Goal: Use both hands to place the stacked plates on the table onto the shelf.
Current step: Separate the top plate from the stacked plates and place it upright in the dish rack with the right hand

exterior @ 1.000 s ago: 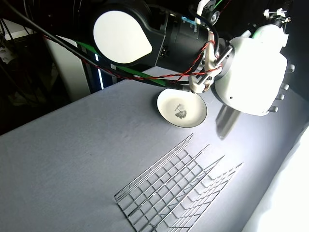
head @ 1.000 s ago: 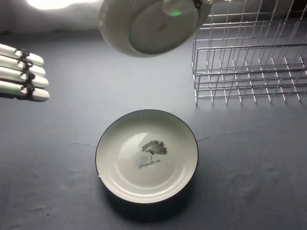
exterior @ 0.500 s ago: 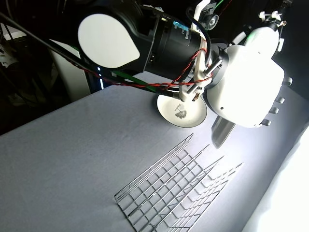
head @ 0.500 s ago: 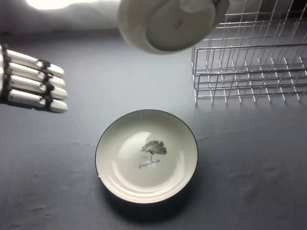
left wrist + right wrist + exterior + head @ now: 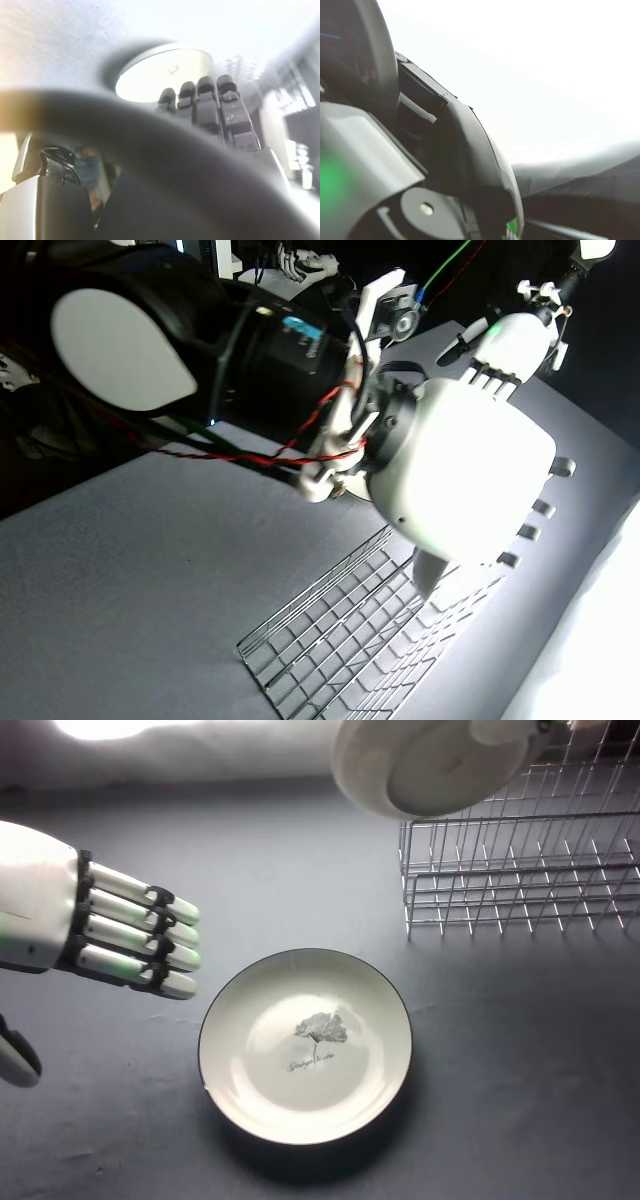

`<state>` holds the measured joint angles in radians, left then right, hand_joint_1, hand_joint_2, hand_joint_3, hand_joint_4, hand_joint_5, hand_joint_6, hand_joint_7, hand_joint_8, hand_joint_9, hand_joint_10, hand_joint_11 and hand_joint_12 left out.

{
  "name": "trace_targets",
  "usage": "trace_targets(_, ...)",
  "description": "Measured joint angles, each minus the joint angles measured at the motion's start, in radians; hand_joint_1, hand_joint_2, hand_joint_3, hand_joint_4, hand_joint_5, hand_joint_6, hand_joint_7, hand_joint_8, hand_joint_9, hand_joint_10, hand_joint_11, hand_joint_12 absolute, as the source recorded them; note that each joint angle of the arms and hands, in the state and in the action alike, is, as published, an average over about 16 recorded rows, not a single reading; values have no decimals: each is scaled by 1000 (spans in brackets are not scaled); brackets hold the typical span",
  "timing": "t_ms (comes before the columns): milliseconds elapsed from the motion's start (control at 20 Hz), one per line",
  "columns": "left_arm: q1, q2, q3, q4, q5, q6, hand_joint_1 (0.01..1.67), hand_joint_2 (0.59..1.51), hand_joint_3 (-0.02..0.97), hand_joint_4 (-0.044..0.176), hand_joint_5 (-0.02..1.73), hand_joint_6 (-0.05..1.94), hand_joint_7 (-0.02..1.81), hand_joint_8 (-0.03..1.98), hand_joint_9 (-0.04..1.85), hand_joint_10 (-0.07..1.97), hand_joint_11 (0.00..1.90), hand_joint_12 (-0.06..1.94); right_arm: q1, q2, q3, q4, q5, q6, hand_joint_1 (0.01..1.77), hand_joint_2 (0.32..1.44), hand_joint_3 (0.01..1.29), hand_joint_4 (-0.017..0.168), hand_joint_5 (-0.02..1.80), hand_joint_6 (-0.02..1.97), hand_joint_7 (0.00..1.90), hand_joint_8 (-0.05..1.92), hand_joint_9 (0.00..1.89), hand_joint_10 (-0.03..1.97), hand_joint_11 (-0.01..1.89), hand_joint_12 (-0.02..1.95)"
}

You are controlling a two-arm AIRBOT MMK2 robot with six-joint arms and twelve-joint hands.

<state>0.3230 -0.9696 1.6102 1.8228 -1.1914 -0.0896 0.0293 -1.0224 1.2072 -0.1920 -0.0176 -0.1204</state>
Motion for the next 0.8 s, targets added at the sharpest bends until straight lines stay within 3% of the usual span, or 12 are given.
trace_targets(400,30,-65,31,7,-70,2,15,1118,20,-3,20,10,18,8,20,2,15,0,-66,75,-2,-84,39,6,1393,999,13,-7,908,1030,1016,860,888,1147,793,1232)
trace_targets(800,67,-91,39,26,-118,2,15,1121,20,-2,18,11,19,8,18,3,15,0,-145,120,11,-152,114,9,1386,1007,13,-6,900,1029,1013,904,874,1162,792,1215)
